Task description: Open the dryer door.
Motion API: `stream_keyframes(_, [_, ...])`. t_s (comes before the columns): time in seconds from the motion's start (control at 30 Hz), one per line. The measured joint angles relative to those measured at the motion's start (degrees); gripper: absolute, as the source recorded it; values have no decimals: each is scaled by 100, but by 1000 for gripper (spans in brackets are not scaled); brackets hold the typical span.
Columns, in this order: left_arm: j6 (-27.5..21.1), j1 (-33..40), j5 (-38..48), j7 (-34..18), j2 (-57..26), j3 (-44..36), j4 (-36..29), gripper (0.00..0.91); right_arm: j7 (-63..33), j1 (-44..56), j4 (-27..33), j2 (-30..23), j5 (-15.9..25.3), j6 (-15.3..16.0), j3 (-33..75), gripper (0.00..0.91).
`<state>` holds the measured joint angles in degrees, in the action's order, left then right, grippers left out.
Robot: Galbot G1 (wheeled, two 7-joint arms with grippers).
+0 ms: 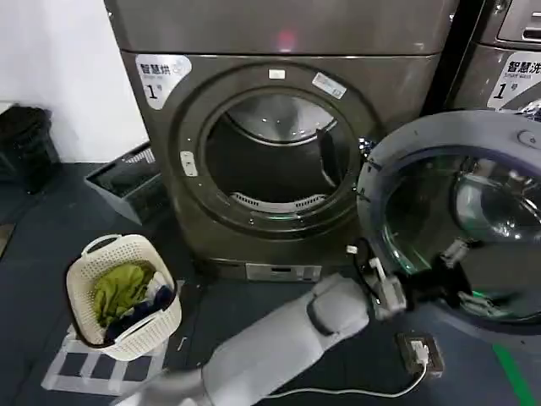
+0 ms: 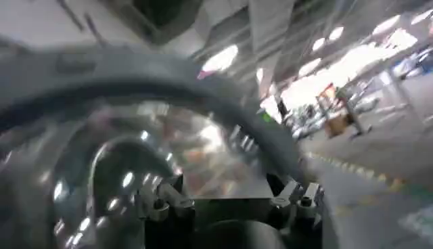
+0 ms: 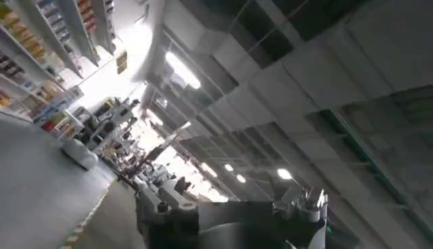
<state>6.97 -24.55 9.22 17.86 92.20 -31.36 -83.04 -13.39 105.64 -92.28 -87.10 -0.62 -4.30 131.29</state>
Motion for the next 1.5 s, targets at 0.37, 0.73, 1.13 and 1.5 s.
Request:
stream_keyframes(0.37, [-383, 54, -84, -535, -1, 27, 523, 907, 10, -71, -171, -107, 37, 21, -66, 907])
stream_keyframes(0.73, [-1276, -118, -20, -544, 0, 275, 421, 907, 11, -113, -255, -136, 44, 159, -165, 907])
stream_keyframes(1.13, [-2446, -656, 885, -422, 0, 689, -1402, 907, 226, -66, -235, 21, -161, 259, -238, 907])
stream_keyframes(1.5, [-2889, -2098, 1841, -536, -3253, 2461, -3517, 907, 418, -268, -225, 327, -132, 268, -481, 907])
